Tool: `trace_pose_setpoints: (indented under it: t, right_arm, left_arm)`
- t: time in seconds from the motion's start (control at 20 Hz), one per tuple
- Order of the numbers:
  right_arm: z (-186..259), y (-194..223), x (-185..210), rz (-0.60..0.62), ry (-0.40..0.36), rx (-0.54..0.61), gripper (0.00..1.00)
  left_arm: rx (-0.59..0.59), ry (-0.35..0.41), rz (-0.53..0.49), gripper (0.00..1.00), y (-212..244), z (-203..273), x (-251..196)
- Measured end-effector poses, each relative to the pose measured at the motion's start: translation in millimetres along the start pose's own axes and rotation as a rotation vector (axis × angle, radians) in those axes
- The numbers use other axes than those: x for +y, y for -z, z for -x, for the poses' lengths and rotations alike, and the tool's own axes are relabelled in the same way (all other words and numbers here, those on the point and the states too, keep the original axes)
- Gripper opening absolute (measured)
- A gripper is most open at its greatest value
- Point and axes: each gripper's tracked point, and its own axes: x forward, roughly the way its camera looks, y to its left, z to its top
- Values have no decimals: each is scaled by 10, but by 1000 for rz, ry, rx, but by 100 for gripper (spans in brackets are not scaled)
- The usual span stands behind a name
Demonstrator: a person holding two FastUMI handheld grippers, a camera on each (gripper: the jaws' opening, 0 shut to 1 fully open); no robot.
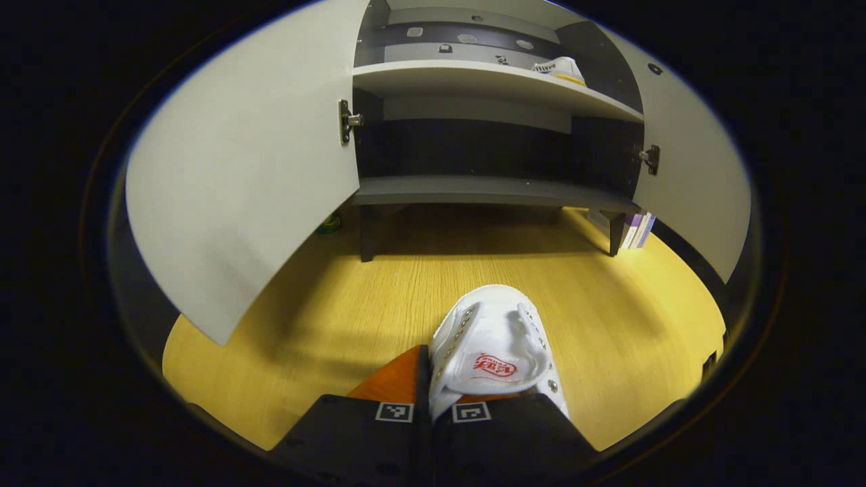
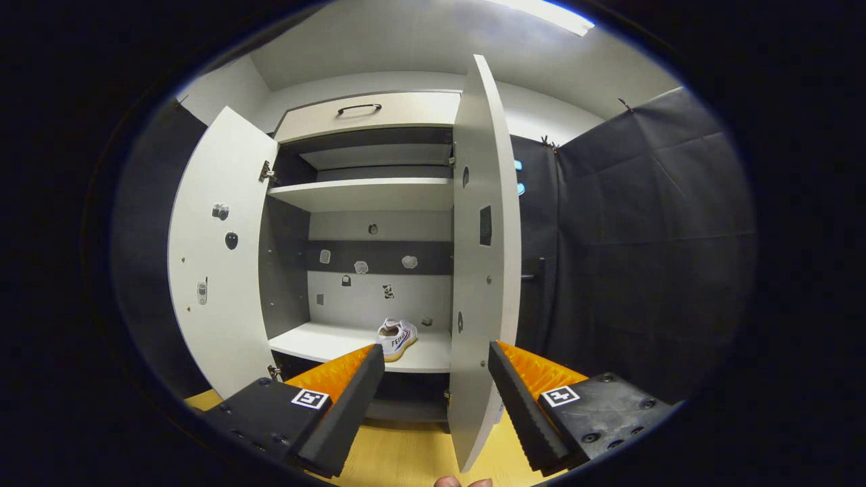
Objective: Grab one shoe with the right hand and put it into the shoe cabinet, grab the other shoe with the left hand and put it into the shoe cabinet; then close the right door with the right hand and the left door with the left hand.
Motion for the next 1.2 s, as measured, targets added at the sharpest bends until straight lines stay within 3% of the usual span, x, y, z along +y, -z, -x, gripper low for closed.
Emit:
trace_pose_setpoints:
  t: [0.4,0.65,0.95,1.2]
  right_arm:
    - [241,313,-433,-73,-21,147,98]
    - [308,410,-826,-97,5,162,99]
    - [288,427,-1142,-60,19,174,98]
    - [175,521,-1402,-103,47,195,98]
  left_arm:
    - [-70,-73,122,7,-1148,639,15]
    - [-134,-114,141,6,-2039,820,-96]
    - [-201,-150,129,6,-3070,703,-271]
    - [-244,-181,121,6,-3825,391,-306]
